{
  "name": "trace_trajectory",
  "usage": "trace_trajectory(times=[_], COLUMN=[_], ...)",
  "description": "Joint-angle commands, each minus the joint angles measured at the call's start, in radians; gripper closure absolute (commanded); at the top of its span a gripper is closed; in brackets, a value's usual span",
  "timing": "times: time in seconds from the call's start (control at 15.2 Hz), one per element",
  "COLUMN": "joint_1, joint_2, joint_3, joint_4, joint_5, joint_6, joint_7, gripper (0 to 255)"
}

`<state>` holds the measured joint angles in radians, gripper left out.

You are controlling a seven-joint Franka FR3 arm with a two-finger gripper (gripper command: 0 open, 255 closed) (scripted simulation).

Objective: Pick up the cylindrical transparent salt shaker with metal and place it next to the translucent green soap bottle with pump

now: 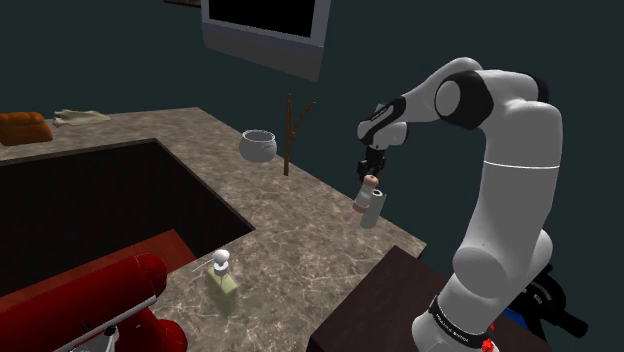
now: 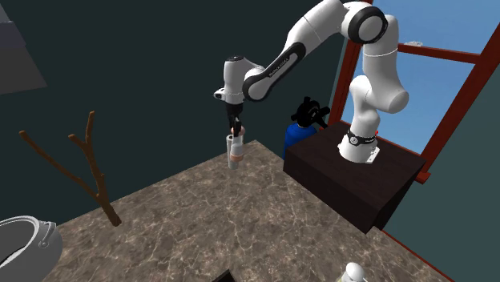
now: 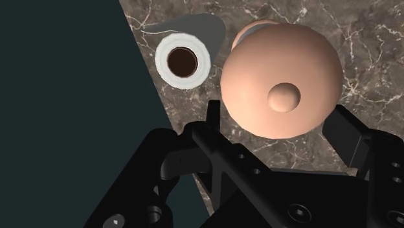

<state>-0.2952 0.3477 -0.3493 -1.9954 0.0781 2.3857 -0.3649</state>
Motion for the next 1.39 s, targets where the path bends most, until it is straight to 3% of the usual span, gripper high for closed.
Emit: trace_trajectory(times=[0.0,1.32], joint_1=[0.002,0.021], joint_2=[-0.014,-0.147], joint_3=[-0.004,-0.025], joint_4=[0.011,0.121], joint_5=[-0.007,-0.065], joint_6=[-0.025,-0.260], joint_7=[0.003,0.031], gripper=[255,255])
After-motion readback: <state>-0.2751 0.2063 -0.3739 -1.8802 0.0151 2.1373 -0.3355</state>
